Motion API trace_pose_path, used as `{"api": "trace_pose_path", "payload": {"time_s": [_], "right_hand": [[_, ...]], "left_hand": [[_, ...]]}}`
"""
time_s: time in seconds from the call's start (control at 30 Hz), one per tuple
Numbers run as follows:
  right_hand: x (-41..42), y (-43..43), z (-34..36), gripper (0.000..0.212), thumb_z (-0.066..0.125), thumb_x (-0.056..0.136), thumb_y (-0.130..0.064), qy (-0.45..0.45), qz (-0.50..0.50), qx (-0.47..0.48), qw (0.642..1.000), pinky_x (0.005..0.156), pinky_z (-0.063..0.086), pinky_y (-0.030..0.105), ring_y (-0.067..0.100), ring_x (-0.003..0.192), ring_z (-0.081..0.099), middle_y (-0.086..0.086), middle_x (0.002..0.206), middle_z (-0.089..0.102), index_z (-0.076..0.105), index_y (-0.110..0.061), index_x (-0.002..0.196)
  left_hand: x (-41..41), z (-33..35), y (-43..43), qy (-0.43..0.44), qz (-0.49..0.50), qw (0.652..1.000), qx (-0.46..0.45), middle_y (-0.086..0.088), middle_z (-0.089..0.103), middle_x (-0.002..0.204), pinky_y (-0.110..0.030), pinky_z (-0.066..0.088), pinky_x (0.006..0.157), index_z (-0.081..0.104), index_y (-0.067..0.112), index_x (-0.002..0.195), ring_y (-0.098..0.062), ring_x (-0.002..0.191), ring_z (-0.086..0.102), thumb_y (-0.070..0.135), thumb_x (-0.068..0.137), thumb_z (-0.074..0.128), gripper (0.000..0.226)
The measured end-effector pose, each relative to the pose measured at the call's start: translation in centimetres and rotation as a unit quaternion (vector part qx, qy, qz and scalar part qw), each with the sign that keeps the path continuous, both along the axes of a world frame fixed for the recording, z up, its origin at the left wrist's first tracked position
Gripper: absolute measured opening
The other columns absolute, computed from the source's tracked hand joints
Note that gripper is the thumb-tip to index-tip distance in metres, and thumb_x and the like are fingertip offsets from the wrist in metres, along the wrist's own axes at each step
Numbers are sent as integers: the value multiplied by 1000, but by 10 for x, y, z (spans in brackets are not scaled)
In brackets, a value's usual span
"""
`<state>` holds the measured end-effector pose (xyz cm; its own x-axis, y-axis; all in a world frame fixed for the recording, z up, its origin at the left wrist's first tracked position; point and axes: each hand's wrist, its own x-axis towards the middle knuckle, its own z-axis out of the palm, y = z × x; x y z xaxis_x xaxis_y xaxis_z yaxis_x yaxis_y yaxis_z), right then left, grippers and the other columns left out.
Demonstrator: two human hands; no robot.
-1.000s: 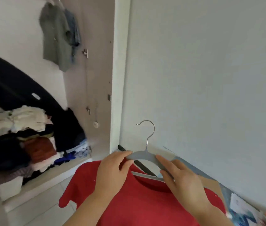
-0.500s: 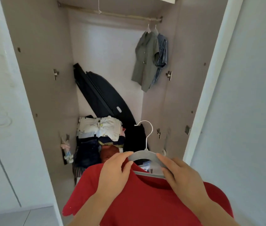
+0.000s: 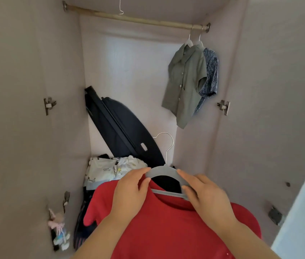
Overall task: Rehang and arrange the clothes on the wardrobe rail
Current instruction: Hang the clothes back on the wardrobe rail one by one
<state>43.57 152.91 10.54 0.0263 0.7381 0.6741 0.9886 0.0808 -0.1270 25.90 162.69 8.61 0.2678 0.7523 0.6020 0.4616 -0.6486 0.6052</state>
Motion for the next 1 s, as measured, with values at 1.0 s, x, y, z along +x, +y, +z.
{"api": "trace_pose_path", "payload": {"time_s": [1.0], "right_hand": [[171, 460, 276, 41, 50, 92, -26, -52, -110, 150, 981, 76, 46, 34, 24, 101, 57, 2, 103, 56, 46, -34, 133]], "left_hand": [[92, 245, 453, -44, 61, 981, 180, 16, 50, 104, -17, 32, 79, 50, 30, 126, -2, 93, 46, 29, 90, 54, 36]]}}
